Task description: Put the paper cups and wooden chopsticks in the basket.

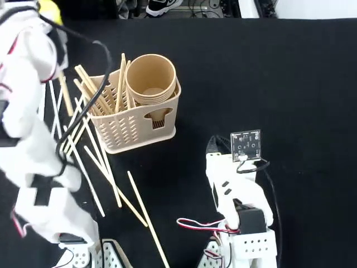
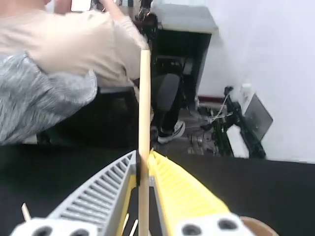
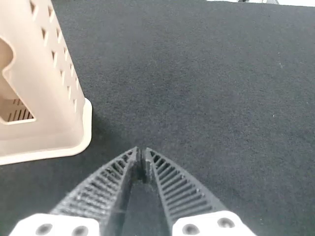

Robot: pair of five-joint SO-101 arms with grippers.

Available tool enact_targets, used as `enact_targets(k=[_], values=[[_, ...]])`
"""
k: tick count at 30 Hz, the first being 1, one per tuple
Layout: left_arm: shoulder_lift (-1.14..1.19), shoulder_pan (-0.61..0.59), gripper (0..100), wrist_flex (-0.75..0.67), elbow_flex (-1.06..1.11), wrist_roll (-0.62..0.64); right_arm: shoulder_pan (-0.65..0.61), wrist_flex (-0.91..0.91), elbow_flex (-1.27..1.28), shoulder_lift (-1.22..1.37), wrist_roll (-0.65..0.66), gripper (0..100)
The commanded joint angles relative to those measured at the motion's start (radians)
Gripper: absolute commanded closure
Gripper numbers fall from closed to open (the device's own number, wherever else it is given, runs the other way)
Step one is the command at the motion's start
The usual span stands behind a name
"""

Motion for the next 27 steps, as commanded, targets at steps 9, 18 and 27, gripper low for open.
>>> enact_targets(k=[9,18,27], values=[[-0.749,-0.012,97,-0.261,1.009,-0.015,0.012,0.002,-0.004,-0.071,0.011,97.9],[-1.387,-0.007,97,-0.964,1.89,-0.015,0.012,0.002,-0.004,-0.071,0.011,97.9],[-1.484,0.183,97,-1.66,2.456,-0.025,0.012,0.002,-0.004,-0.071,0.011,97.9]])
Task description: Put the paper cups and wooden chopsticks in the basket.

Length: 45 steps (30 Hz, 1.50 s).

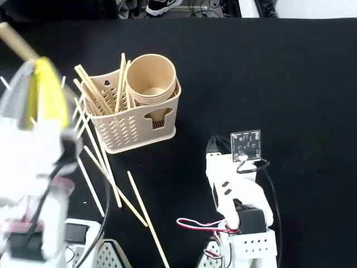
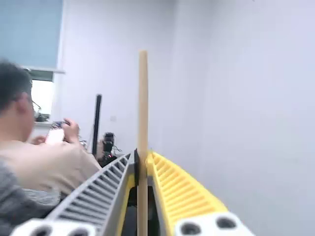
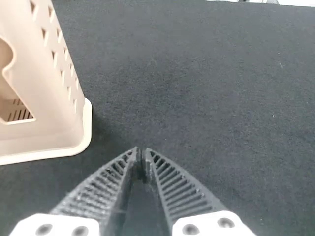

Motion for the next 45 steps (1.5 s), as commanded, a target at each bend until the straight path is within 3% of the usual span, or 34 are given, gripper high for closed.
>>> enact_targets(k=[1,11,15,19,21,25,27,34,40,45], values=[[0.092,0.05,97,-0.304,0.182,-0.011,0.012,0.002,-0.004,-0.071,0.011,97.9],[0.598,-0.028,97,-0.519,0.124,-0.002,0.012,0.002,-0.004,-0.071,0.011,97.9],[0.652,-0.054,97,-0.525,0.136,-0.002,0.012,0.0,-0.004,-0.073,0.011,97.9],[0.632,-0.004,97,-0.509,0.193,-0.006,0.012,0.0,-0.004,-0.073,0.011,97.9],[0.592,0.027,93,-0.413,0.194,-0.005,0.012,0.0,-0.004,-0.073,0.011,97.9],[0.489,0.067,74,-0.092,0.111,0.0,0.012,0.0,-0.004,-0.073,0.011,97.9],[0.448,0.056,72,0.075,0.041,0.021,0.012,0.0,-0.004,-0.073,0.011,97.9],[0.546,-0.239,72,0.657,-0.484,0.089,0.012,0.0,-0.004,-0.071,0.011,97.9],[0.933,-0.483,72,0.899,-0.814,0.044,0.012,0.0,-0.004,-0.071,0.011,97.9],[1.31,-0.599,72,0.934,-0.98,-0.081,0.012,0.0,-0.004,-0.071,0.011,97.9]])
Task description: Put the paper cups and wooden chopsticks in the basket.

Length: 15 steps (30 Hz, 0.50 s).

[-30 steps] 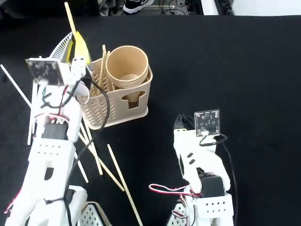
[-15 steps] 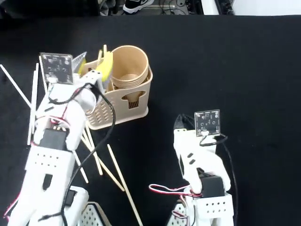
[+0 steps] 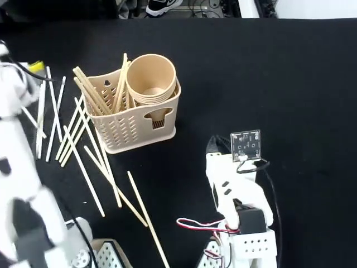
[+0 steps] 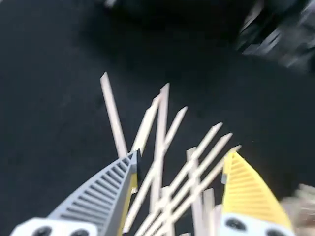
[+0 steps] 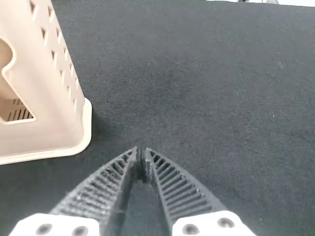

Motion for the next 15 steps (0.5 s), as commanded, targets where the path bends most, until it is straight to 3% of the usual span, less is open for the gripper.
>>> enact_targets(k=[1,15], values=[[0.354,-0.107,72,0.012,-0.191,-0.075,0.012,0.0,-0.004,-0.071,0.011,97.9],[1.287,-0.153,72,-0.025,-0.812,-0.086,0.012,0.0,-0.004,-0.071,0.011,97.9]])
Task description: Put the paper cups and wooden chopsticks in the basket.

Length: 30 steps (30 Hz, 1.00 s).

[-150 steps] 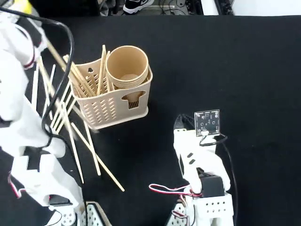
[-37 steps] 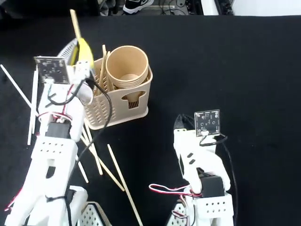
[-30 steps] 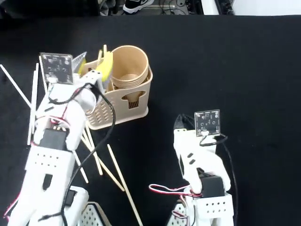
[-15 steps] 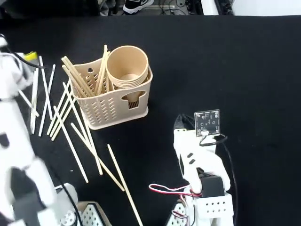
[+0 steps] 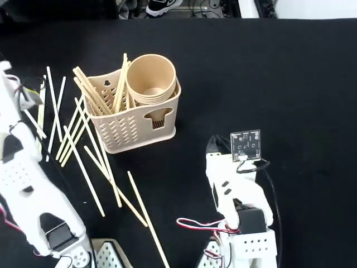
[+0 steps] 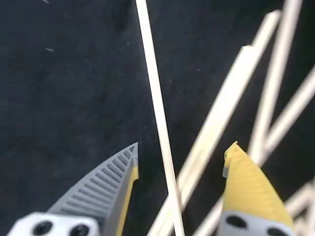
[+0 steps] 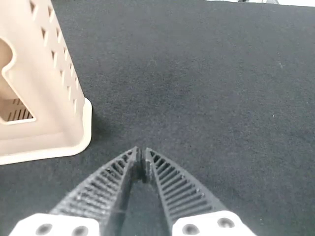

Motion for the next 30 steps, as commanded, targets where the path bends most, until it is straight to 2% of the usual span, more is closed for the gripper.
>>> enact_targets(k=[1,4,10,17,27,30], values=[[0.216,-0.01,72,-0.008,-0.26,-0.031,0.012,0.0,-0.004,-0.071,0.011,97.9],[0.336,-0.013,75,0.023,-0.398,-0.1,0.012,0.0,-0.004,-0.071,0.011,97.9],[0.491,-0.012,98,0.16,-0.653,-0.216,0.012,0.0,-0.004,-0.071,0.011,97.9],[0.554,0.004,97,0.474,-1.029,-0.29,0.012,0.0,-0.004,-0.071,0.011,97.9],[0.348,-0.018,97,0.503,-0.987,-0.299,0.012,0.0,-0.004,-0.071,0.011,97.9],[0.249,-0.036,97,0.503,-0.934,-0.238,0.012,0.0,-0.004,-0.071,0.011,97.9]])
